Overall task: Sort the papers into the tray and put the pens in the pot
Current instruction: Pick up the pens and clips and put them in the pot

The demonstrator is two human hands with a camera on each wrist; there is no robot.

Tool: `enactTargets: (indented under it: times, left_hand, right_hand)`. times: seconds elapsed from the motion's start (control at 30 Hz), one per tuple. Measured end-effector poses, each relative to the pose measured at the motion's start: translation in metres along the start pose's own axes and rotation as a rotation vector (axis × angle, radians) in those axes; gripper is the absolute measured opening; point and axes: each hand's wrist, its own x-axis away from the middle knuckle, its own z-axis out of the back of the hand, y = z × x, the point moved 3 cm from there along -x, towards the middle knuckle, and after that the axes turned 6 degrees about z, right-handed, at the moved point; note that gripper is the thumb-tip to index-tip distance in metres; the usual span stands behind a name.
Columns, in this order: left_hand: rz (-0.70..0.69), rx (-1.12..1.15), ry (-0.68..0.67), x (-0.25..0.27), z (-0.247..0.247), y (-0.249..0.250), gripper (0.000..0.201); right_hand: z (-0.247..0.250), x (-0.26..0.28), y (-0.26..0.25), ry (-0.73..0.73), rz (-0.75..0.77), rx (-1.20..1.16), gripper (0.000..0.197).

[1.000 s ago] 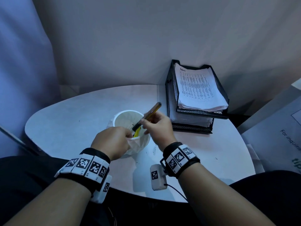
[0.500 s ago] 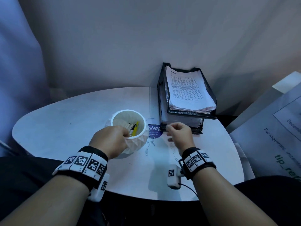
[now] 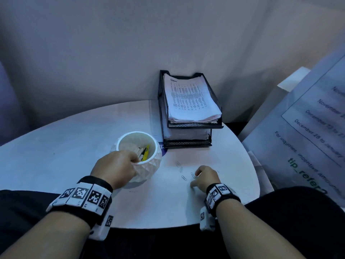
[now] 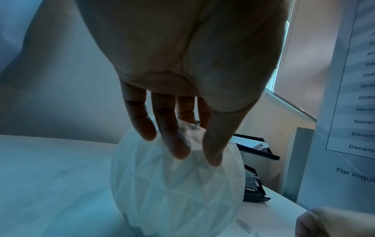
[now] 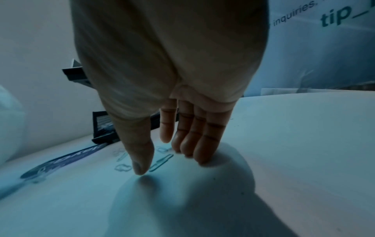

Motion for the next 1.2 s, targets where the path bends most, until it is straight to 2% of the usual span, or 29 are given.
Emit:
enactTargets:
  times: [0.1,0.23,0.33,0.47,0.63,1.0,1.2]
  left_hand:
    - [0.002,-0.007,-0.02,0.0,-0.002,0.0,0.026]
    - [0.016,-0.012,-0.021,0.001,0.001,-0.007,0.025]
    - [0.033,-0.019,-0.027,0.003,0.002,-0.014,0.025]
    - [0.05,0.003,-0.035,0.008,0.005,-0.022,0.023]
    - [0.062,0.005,-0.039,0.012,0.008,-0.028,0.023]
    - [0.041,0.025,-0.048,0.007,0.002,-0.021,0.026]
    - [0.026,0.028,-0.056,0.004,0.001,-0.023,0.031]
  right_hand:
    - [-0.004,0.004,-0.003,0.033,0.005,0.068,0.038]
    - [-0.007,0.007,-0.007,0.142,0.015,0.088,0.016]
    - [-0.009,0.006,-0.007,0.167,0.03,0.095,0.029]
    - [-0.012,0.006,-0.003,0.186,0.034,0.067,0.033]
    - [-0.018,0.01,-0.004,0.165,0.119,0.156,0.032]
    - [-0.021,0.009,-0.002,0.106,0.112,0.124,0.033]
    - [-0.014,0.01,0.002,0.194,0.063,0.116,0.028]
